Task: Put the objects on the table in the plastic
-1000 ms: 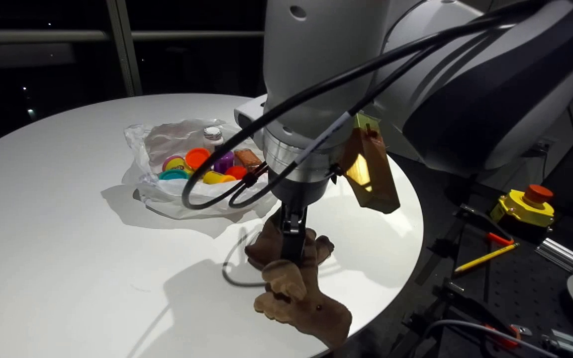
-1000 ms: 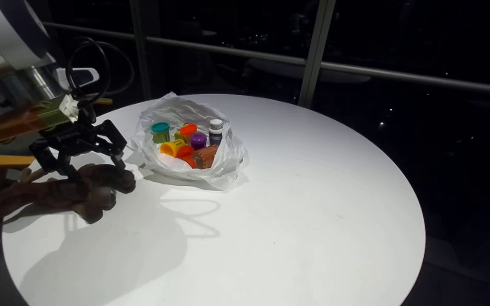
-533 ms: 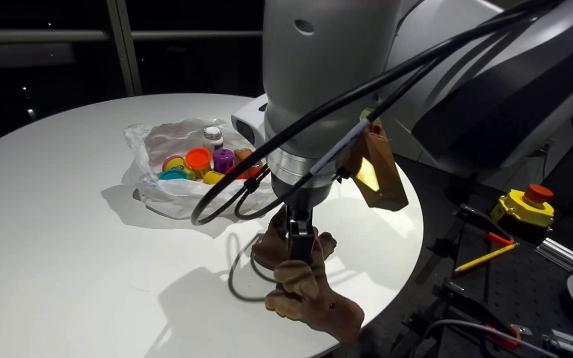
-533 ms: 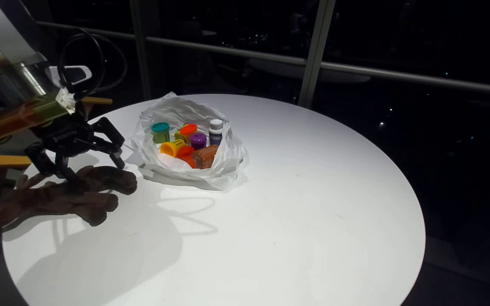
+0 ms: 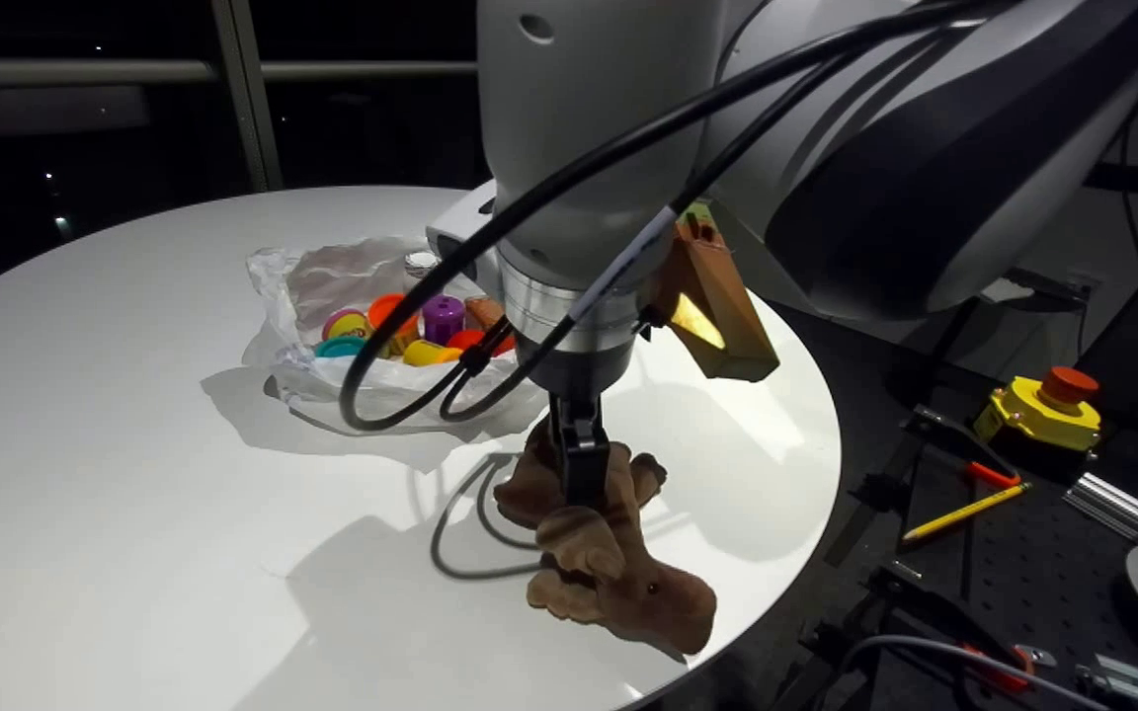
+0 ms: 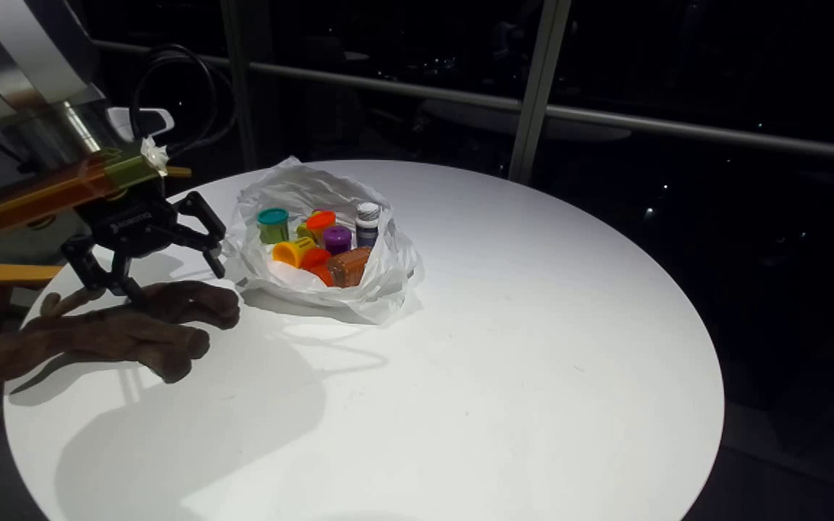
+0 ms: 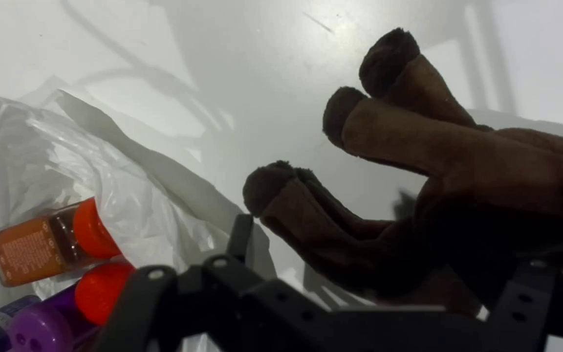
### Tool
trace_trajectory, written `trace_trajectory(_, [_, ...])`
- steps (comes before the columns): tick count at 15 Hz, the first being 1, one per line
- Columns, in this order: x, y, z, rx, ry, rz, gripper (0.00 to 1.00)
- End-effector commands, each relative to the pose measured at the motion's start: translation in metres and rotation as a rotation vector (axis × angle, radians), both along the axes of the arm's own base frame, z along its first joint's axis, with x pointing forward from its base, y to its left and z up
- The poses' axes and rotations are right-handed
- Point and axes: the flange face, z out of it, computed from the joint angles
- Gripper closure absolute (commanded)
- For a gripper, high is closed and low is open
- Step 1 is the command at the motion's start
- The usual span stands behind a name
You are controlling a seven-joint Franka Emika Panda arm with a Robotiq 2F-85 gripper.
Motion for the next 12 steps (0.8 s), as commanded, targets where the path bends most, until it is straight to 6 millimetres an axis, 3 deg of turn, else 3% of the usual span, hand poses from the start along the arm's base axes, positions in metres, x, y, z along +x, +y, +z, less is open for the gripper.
trace_trajectory(1, [0.018,0.002,0.006,-0.013,0.027,0.006,0.0])
trace_trajectory(5, [0.035,-0.003,-0.004,-0.03,0.091,0.023,0.0])
trace_trajectory(7, [0.044,-0.007,-0.011,-0.028,0.137,0.033,0.15])
trace_trajectory(8, [0.048,-0.009,-0.014,-0.025,0.158,0.032,0.31])
trace_trajectory(9, [0.051,-0.01,-0.016,-0.023,0.178,0.035,0.32])
trace_trajectory(12, [0.057,-0.014,-0.014,-0.02,0.208,0.028,0.59])
